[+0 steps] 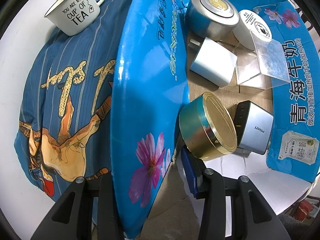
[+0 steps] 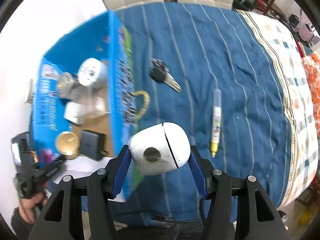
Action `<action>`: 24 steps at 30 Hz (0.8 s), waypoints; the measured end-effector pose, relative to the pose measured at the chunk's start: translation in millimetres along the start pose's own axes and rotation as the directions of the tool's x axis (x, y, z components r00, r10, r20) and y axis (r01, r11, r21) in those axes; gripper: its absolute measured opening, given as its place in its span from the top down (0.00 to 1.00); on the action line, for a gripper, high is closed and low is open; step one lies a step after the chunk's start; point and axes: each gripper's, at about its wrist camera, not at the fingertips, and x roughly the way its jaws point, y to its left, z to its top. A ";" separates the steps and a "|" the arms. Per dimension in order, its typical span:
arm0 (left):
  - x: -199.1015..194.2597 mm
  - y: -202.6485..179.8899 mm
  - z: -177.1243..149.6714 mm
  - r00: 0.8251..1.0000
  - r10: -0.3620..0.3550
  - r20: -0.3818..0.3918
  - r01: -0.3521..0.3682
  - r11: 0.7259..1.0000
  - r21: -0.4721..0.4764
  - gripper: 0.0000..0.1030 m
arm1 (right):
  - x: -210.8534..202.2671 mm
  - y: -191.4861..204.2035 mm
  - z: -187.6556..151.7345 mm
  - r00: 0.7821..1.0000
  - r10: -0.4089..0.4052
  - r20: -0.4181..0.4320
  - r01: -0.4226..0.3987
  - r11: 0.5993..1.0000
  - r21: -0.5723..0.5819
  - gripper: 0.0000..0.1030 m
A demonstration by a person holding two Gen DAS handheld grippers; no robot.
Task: Organize rigid objects
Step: 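Carry the white earbud case into the box beside the power bank and release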
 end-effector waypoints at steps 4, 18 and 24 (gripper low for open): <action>-1.0 -2.2 -0.2 1.000 0.002 0.001 -0.002 1.000 0.004 0.62 | -9.8 5.2 5.5 0.999 0.035 0.010 -0.035 0.999 -0.010 0.41; -0.9 -3.9 0.1 1.000 0.001 -0.001 -0.001 1.000 0.000 0.62 | -26.3 38.3 21.1 0.991 0.131 0.028 -0.130 0.990 -0.051 0.41; -0.3 -4.6 1.2 1.000 0.001 -0.003 -0.001 1.000 -0.002 0.62 | -6.0 67.0 21.8 0.984 0.180 -0.009 -0.180 0.979 -0.097 0.41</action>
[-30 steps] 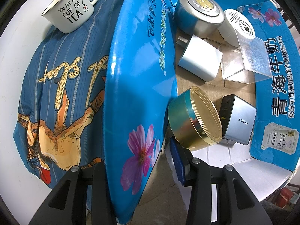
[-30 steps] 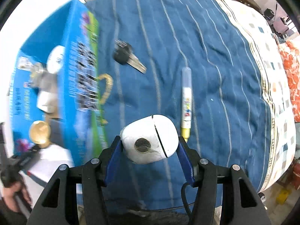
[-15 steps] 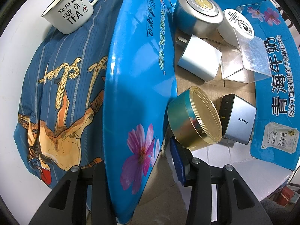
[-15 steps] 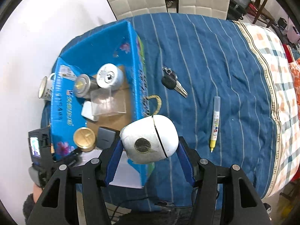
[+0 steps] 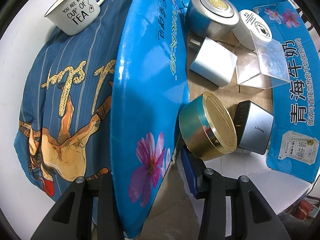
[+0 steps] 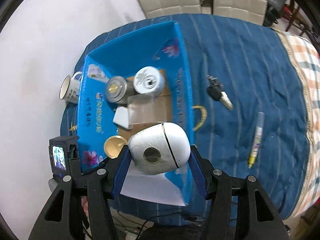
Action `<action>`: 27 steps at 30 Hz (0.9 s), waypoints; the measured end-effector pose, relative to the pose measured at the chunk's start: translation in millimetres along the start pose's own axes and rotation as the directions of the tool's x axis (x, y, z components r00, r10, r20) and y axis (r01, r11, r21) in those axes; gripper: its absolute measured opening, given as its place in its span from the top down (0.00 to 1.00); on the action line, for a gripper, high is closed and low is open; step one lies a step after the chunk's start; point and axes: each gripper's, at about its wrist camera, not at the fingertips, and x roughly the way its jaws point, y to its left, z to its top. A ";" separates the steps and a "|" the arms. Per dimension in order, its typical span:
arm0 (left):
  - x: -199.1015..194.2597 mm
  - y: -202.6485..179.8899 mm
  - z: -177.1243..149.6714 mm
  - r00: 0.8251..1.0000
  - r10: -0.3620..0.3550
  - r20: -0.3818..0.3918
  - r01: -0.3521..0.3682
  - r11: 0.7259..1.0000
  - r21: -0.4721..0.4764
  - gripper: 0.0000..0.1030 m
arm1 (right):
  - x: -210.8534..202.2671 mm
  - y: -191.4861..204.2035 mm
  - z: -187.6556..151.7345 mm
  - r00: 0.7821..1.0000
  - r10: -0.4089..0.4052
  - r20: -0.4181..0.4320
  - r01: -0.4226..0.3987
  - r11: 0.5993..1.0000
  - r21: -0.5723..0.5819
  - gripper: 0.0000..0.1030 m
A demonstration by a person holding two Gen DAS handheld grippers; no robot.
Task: Organize rigid objects
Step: 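Carry the white earbud case into the box beside the power bank and release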
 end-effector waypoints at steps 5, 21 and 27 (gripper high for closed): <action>0.5 0.2 0.4 1.000 0.000 -0.001 0.000 1.000 0.001 0.62 | 40.2 15.2 1.6 0.998 -0.025 -0.054 0.023 0.999 -0.035 0.41; 0.7 0.5 -1.5 1.000 0.000 0.004 0.000 1.000 -0.003 0.62 | 124.7 29.0 -1.6 0.977 -0.142 -0.160 0.131 0.988 -0.077 0.41; 0.2 1.2 -1.4 1.000 0.001 0.003 -0.001 1.000 -0.003 0.62 | 138.6 26.4 3.2 0.974 -0.165 -0.156 0.157 0.986 -0.062 0.41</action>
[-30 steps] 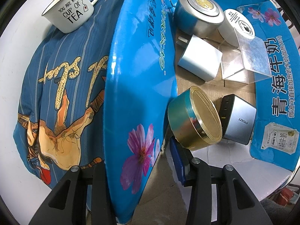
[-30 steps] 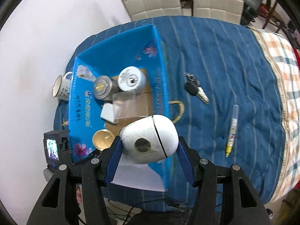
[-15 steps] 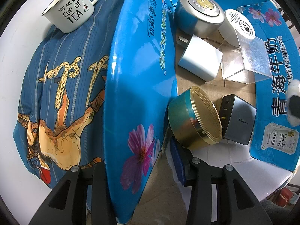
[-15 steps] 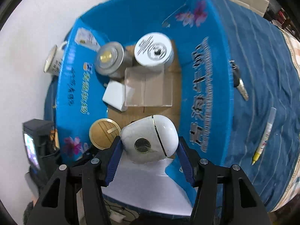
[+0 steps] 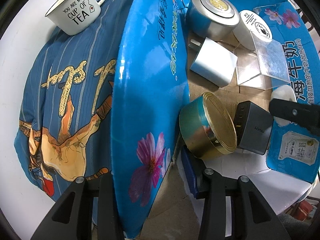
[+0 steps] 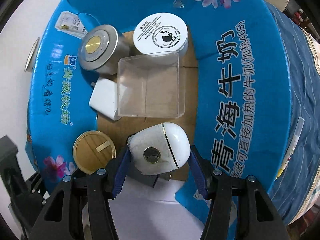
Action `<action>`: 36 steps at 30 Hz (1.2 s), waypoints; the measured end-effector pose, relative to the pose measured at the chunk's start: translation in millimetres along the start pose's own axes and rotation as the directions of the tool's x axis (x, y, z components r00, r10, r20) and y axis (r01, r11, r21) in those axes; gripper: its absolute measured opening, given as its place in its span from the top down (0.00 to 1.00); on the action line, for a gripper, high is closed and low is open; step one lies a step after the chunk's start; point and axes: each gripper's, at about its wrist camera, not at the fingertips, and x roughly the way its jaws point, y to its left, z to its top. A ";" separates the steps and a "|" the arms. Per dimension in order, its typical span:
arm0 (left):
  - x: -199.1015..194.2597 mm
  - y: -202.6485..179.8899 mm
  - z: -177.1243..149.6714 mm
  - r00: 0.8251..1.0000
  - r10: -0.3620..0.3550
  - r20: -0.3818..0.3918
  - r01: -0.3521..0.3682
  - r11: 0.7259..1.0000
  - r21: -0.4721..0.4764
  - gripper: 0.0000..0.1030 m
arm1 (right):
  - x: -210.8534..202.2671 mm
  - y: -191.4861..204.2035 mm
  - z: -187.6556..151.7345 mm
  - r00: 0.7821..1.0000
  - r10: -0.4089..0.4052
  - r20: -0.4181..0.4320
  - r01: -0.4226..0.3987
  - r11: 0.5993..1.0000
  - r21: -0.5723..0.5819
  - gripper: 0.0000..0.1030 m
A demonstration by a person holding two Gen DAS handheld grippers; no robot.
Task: Organize rigid objects
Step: 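Carry the white earbud case into the box beside the power bank and release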
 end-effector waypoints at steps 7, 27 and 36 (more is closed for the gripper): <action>-0.2 -0.5 0.9 1.000 0.003 0.000 -0.003 1.000 0.002 0.62 | 18.1 3.0 7.4 1.000 -0.008 0.006 0.007 1.000 0.021 0.41; 1.2 -2.0 2.9 1.000 0.003 -0.005 -0.003 1.000 -0.002 0.62 | 54.6 6.9 36.0 0.999 -0.005 -0.033 0.006 1.000 0.029 0.41; 1.6 -2.6 5.0 1.000 0.003 -0.010 -0.003 1.000 -0.001 0.62 | 35.5 21.6 34.3 1.000 0.006 0.011 -0.006 0.997 -0.078 0.24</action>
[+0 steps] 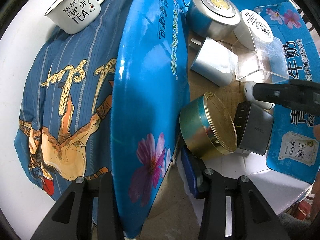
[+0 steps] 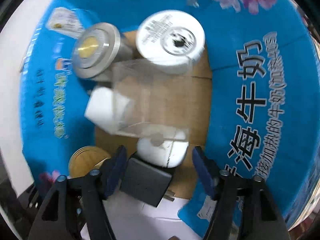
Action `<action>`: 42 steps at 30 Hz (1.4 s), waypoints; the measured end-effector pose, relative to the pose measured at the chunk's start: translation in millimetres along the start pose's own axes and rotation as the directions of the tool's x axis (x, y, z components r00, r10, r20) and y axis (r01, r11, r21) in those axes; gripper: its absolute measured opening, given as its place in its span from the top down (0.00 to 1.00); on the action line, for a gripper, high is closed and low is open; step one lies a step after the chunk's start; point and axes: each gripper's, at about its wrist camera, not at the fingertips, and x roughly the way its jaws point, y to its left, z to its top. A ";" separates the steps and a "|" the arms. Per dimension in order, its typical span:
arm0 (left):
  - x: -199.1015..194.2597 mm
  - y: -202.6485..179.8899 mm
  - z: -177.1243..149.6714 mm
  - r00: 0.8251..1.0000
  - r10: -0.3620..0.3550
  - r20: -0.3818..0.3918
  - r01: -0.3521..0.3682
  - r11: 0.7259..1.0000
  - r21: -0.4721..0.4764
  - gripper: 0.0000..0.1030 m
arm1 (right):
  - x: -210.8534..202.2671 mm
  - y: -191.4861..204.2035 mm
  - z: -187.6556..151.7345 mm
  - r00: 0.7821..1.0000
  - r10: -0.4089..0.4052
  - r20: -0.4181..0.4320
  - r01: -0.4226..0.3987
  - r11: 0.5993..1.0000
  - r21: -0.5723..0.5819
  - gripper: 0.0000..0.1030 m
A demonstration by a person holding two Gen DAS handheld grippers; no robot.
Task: Organize rigid objects
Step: 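Carry the white earbud case into the box beside the power bank and release, then grasp the black car key with the right tool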
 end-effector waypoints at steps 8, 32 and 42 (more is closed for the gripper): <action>3.6 -1.8 4.0 1.000 0.004 -0.005 -0.004 1.000 -0.005 0.61 | -64.7 10.5 -13.1 0.990 0.079 0.121 -0.069 0.994 -0.081 0.16; 5.8 -3.7 6.7 1.000 0.009 -0.008 -0.009 1.000 -0.001 0.61 | -111.3 -199.1 11.7 0.967 -0.008 0.254 -0.032 0.988 0.151 0.16; 7.0 -5.7 10.6 1.000 0.009 -0.020 -0.009 1.000 0.004 0.61 | -12.6 -205.1 44.7 0.994 -0.013 0.111 -0.007 0.985 0.174 0.37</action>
